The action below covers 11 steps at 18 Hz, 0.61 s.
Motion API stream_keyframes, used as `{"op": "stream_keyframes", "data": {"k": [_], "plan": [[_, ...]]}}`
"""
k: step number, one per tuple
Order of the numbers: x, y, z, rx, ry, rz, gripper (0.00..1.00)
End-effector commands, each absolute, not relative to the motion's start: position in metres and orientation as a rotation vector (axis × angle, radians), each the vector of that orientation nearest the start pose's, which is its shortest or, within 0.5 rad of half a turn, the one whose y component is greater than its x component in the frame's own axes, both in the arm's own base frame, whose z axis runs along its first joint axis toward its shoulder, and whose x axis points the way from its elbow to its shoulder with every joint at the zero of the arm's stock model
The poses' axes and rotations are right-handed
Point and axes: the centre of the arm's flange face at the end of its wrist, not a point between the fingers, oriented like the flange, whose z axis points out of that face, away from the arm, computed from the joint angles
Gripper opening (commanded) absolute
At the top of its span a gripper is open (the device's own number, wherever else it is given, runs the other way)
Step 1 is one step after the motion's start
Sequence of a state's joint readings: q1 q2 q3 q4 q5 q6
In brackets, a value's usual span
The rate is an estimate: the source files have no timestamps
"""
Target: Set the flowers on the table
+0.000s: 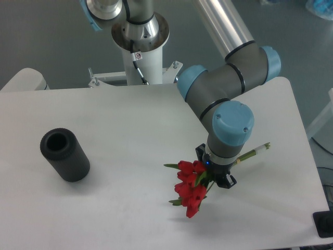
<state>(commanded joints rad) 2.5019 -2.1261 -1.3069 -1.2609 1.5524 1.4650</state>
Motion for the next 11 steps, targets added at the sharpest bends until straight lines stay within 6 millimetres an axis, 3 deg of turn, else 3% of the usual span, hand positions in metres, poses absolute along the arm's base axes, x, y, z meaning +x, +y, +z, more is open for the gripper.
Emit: {"op": "stream_keyframes", "data": {"k": [11], "plan": [[-0.4796,0.5251,0.3095,-3.002,0.861,0.004,0.11]]}}
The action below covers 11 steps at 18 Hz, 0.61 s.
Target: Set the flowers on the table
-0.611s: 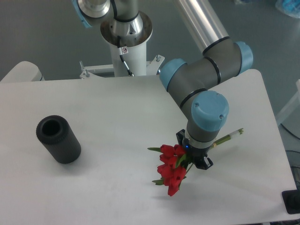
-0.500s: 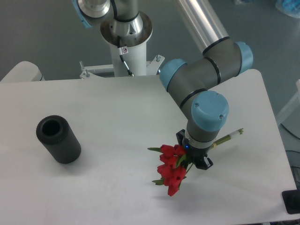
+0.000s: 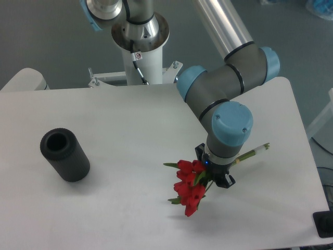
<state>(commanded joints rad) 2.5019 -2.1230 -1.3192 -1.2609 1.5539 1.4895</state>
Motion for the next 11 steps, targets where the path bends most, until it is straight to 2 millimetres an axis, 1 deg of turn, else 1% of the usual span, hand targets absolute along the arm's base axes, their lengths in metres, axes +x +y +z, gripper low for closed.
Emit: {"op": "stream_keyframes", "data": {"k": [2,4,5,7,9,11], "plan": [[-0.48,0.524,0.309,-3.001,0.858,0.001,0.11],[-0.481,0.522,0.313,-3.001,0.856,0.006,0.11],[-0.479,0.52,0.311,-3.001,0.865,-0.008,0.11],[-0.472,0.516,0.305,-3.001,0.887,-0.025,0.11],[-0.466,0.51,0.309,-2.984,0.94,-0.032,0.11],[-0.456,0.499,0.308,-2.962,1.023,-0.051,0.1]]}}
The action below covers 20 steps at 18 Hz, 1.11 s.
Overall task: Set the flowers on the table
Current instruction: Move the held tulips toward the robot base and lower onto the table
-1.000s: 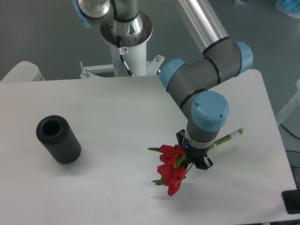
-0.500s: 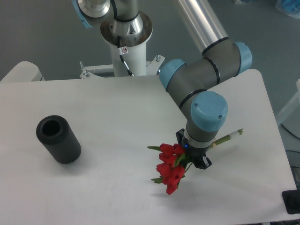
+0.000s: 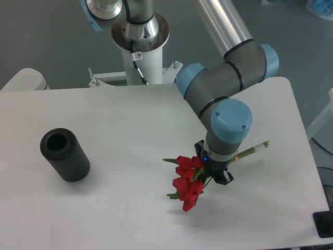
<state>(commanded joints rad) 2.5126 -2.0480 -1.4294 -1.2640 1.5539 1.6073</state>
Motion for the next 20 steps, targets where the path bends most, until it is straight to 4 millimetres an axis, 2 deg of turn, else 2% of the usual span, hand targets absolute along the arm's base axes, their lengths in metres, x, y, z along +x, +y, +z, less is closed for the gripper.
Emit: {"op": "stream_keyframes", "data": {"k": [5,7,9,13,18,20], "plan": [[-0.426,0.472,0.304,-2.89,1.222,-0.104,0.11],[-0.42,0.463,0.306,-2.869,1.268,-0.114,0.11],[-0.409,0.456,0.293,-2.827,1.362,-0.161,0.11],[-0.383,0.435,0.287,-2.762,1.532,-0.21,0.11],[-0.349,0.418,0.276,-2.742,1.636,-0.259,0.12],[-0.33,0.421,0.27,-2.723,1.676,-0.233,0.12]]}}
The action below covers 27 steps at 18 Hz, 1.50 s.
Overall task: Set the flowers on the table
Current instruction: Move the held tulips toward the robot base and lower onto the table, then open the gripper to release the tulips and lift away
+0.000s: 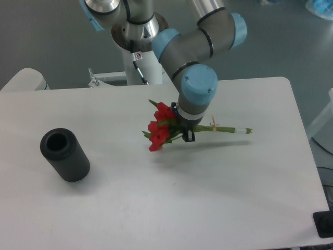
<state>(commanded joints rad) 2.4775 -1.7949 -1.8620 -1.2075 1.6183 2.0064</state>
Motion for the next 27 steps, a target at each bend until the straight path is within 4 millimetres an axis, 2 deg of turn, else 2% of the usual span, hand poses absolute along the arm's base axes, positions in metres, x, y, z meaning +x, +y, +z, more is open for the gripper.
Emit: {"op": "stream_keyframes", "data": {"k": [2,5,8,9,10,11,12,18,25,27], "plan": [[-0.317,0.418,0.258,-2.717,1.687,-0.22,0.13],[-0.308,0.414,0.252,-2.711,1.697,-0.215,0.15],[-0.303,0.413,0.248,-2.709,1.705,-0.229,0.26],[-0.303,0.413,0.247,-2.709,1.702,-0.232,0.38],[-0.304,0.414,0.247,-2.712,1.695,-0.23,0.55],[-0.304,0.414,0.246,-2.715,1.688,-0.232,0.92],[-0.304,0.414,0.246,-2.718,1.681,-0.232,1.0],[-0.314,0.419,0.257,-2.723,1.671,-0.181,1.0],[-0.34,0.43,0.283,-2.73,1.656,-0.093,1.0],[-0.355,0.436,0.288,-2.738,1.644,-0.069,1.0]]}}
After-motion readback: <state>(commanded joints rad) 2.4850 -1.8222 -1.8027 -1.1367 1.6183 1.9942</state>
